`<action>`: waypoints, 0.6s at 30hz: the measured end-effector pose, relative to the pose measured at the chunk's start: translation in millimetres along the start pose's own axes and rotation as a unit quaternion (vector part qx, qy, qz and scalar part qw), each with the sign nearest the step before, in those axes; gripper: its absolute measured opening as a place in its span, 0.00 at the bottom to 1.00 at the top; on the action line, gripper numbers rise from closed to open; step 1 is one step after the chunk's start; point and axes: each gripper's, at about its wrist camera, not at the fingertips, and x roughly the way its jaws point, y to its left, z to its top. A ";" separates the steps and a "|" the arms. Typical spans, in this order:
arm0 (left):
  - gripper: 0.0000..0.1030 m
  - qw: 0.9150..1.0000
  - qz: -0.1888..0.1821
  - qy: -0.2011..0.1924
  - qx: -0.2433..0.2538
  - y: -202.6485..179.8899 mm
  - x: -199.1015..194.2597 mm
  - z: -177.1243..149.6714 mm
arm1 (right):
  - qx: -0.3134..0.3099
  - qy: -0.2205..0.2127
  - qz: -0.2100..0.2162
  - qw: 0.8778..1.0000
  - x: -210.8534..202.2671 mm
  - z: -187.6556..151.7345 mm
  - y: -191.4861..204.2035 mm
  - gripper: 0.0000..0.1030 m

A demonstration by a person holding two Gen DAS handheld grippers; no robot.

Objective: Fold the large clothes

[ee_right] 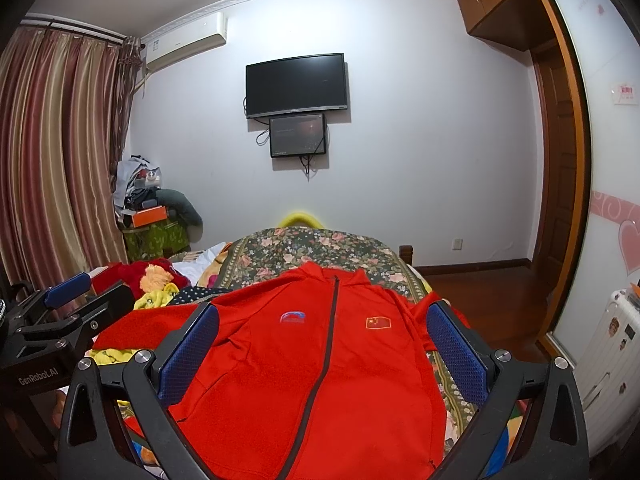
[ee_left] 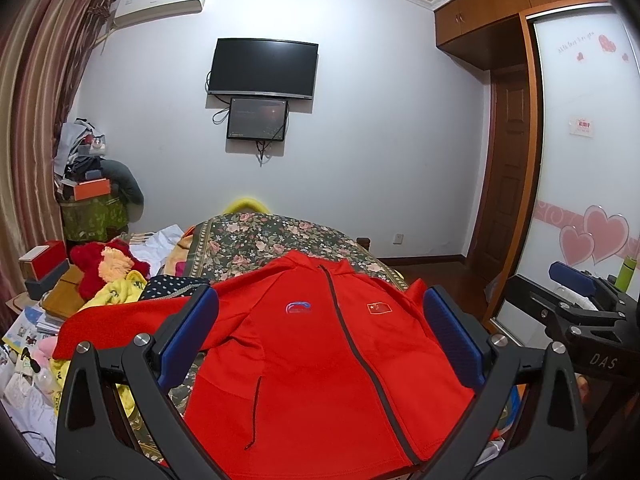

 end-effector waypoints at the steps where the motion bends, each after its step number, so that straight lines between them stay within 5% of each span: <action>1: 1.00 1.000 -0.001 0.000 0.000 0.1 0.0 -0.2 | 0.000 0.001 0.000 1.000 -0.2 0.6 -0.4 1.00; 18: 1.00 1.000 -0.002 0.000 0.000 -0.6 0.6 -0.7 | 0.002 0.002 0.002 1.000 1.9 -1.3 -0.6 1.00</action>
